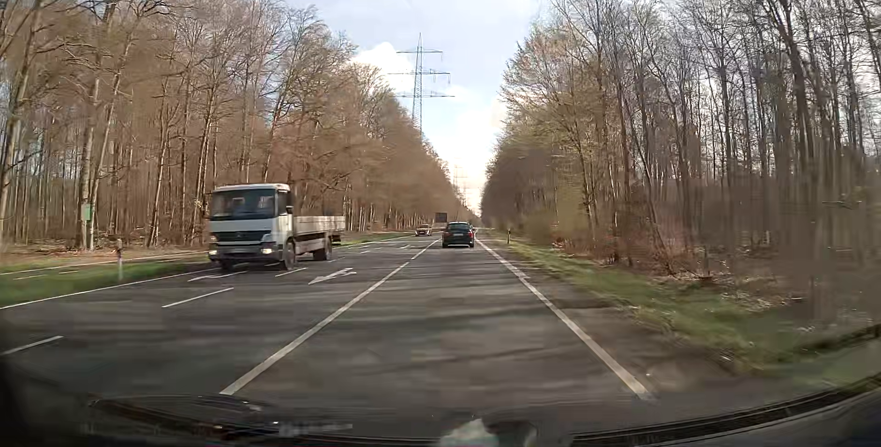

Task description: Follow the waypoints while adhering to traffic rules and regulations

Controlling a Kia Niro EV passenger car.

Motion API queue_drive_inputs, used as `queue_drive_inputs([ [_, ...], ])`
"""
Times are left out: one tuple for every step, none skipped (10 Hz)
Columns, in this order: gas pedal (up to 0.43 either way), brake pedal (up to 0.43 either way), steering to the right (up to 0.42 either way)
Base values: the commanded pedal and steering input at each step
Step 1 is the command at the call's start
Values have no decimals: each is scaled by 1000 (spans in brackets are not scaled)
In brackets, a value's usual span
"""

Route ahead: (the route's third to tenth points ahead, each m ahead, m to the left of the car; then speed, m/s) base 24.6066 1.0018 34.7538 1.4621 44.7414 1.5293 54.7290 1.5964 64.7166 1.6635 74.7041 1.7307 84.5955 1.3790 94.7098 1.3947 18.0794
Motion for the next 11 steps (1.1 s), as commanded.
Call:
queue_drive_inputs([
  [280,0,0],
  [280,0,0],
  [280,0,-1],
  [280,0,-2],
  [280,0,-3],
  [280,0,-2],
  [280,0,-2],
  [280,0,-3],
  [280,0,-3],
  [280,0,-3],
  [280,0,-2],
])
